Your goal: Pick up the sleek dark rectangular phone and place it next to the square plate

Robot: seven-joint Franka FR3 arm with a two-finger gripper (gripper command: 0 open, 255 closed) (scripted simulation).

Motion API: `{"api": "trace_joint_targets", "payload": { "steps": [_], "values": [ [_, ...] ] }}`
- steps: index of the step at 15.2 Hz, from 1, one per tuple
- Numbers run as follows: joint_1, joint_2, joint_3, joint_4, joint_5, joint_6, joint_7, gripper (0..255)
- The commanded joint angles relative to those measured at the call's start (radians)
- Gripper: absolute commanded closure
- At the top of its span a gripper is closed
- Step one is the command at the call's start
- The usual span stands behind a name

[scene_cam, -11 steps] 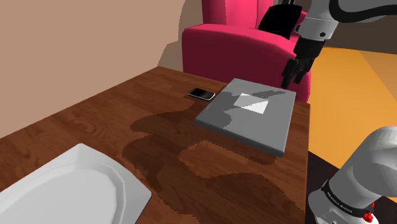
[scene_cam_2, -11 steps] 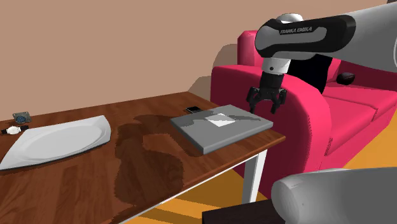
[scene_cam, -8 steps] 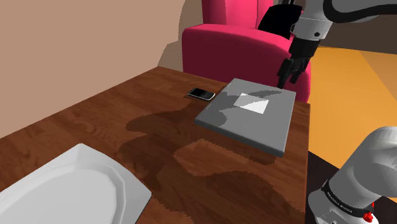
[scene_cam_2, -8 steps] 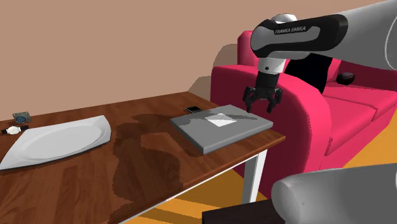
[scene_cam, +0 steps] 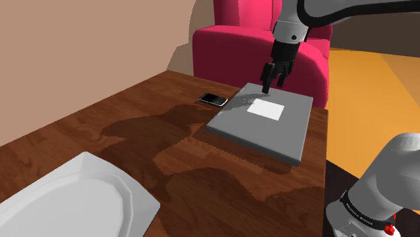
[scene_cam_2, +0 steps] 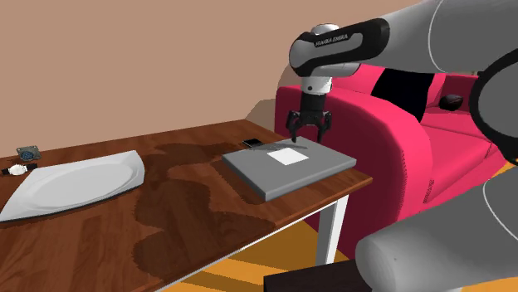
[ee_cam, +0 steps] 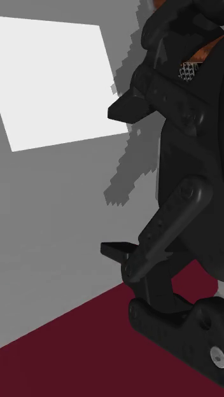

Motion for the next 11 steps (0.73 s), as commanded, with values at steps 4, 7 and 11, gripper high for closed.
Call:
{"api": "trace_joint_targets", "payload": {
  "steps": [4, 7, 11],
  "values": [
    [0.028, 0.166, 0.069, 0.131, -0.002, 0.034, 0.060, 0],
    [0.043, 0.271, 0.107, 0.225, -0.017, 0.041, 0.098, 0],
    [0.066, 0.416, 0.154, 0.368, -0.050, 0.036, 0.150, 0]
  ]
}}
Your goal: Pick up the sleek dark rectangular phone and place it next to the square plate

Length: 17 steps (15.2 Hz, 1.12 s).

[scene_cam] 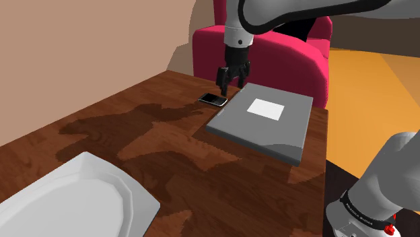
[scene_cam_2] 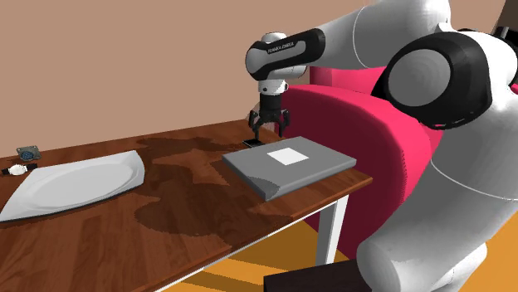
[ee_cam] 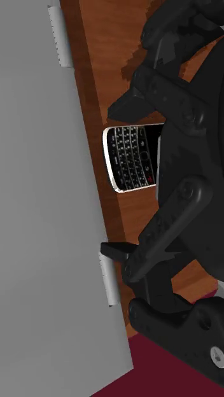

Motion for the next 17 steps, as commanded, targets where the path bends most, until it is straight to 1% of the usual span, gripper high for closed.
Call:
{"api": "trace_joint_targets", "payload": {
  "steps": [1, 2, 3, 10, 17],
  "values": [
    [0.013, 0.079, 0.023, 0.080, -0.021, -0.006, 0.028, 0],
    [0.021, 0.117, 0.033, 0.121, -0.032, -0.012, 0.042, 0],
    [0.022, 0.118, 0.032, 0.122, -0.032, -0.012, 0.042, 0],
    [0.023, 0.121, 0.033, 0.023, -0.033, 0.090, 0.042, 0],
    [0.023, 0.121, 0.033, 0.023, -0.033, 0.090, 0.042, 0]
  ]
}}
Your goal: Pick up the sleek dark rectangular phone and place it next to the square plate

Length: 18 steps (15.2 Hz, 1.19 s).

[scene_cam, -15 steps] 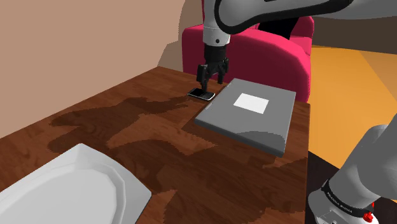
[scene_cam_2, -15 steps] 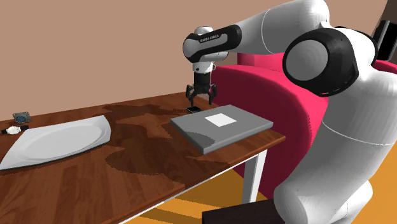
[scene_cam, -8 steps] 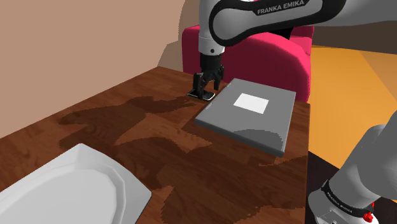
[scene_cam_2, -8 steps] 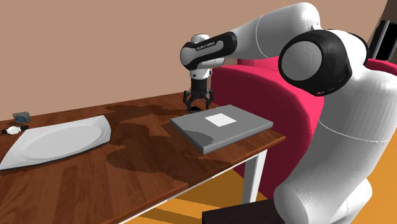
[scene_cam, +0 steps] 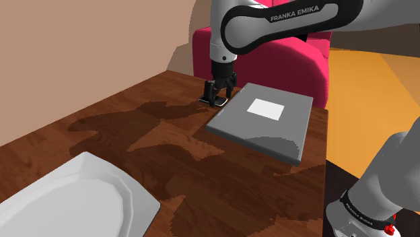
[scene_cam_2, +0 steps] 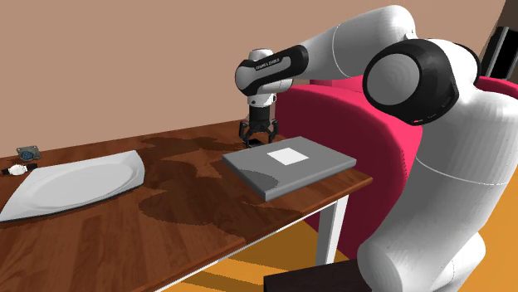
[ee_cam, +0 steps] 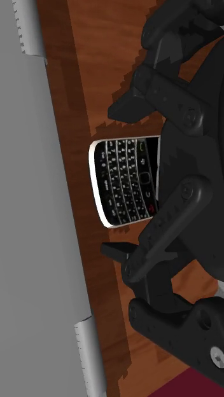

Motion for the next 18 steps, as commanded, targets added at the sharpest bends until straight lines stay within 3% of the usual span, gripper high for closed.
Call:
{"api": "trace_joint_targets", "payload": {
  "steps": [1, 2, 11, 18],
  "values": [
    [0.000, 0.000, 0.000, 0.000, 0.000, 0.000, 0.000, 0],
    [0.000, 0.000, 0.000, 0.000, 0.000, 0.000, 0.000, 255],
    [0.000, 0.000, 0.000, 0.000, 0.000, 0.000, 0.000, 255],
    [0.000, -0.001, 0.000, 0.093, 0.000, -0.094, 0.001, 255]
  ]
}}
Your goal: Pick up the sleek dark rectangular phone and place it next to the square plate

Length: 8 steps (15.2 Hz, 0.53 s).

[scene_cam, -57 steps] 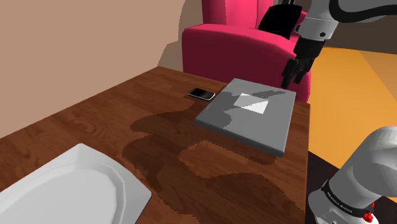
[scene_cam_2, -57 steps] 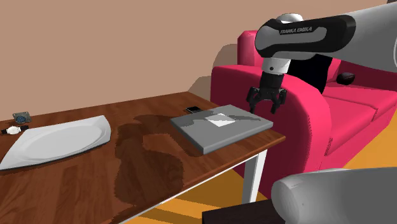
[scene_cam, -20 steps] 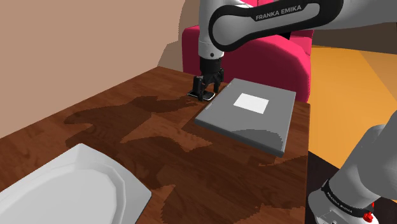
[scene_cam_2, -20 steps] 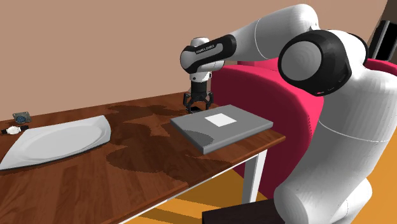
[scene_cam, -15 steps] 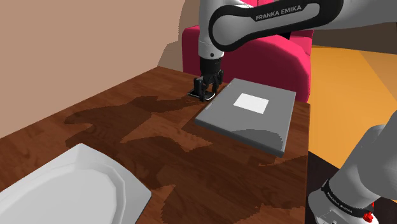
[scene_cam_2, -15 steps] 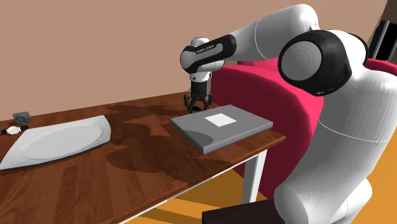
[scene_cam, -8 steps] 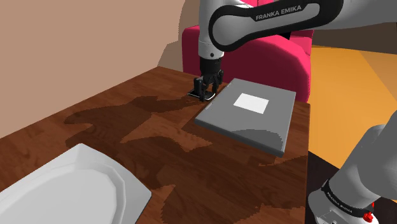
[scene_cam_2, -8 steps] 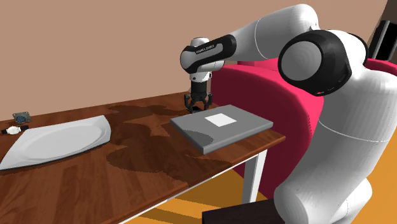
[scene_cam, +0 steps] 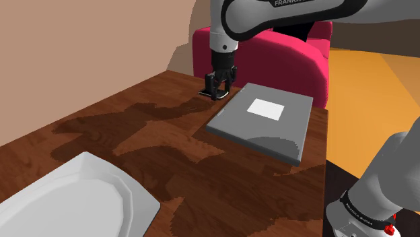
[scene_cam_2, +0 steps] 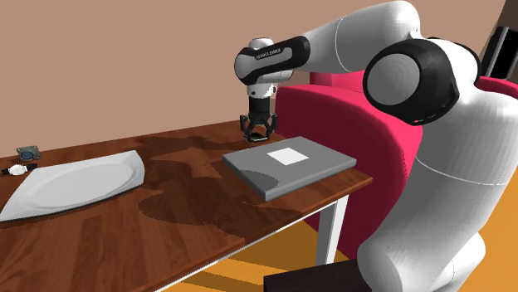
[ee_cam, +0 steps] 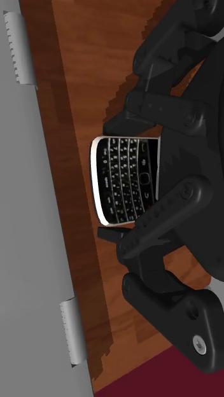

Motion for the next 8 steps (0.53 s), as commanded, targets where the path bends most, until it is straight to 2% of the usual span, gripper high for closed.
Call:
{"api": "trace_joint_targets", "payload": {
  "steps": [1, 8],
  "values": [
    [0.000, 0.001, 0.000, 0.030, 0.000, -0.030, 0.000, 255],
    [0.000, 0.013, 0.000, 0.139, -0.003, -0.126, 0.003, 255]
  ]
}}
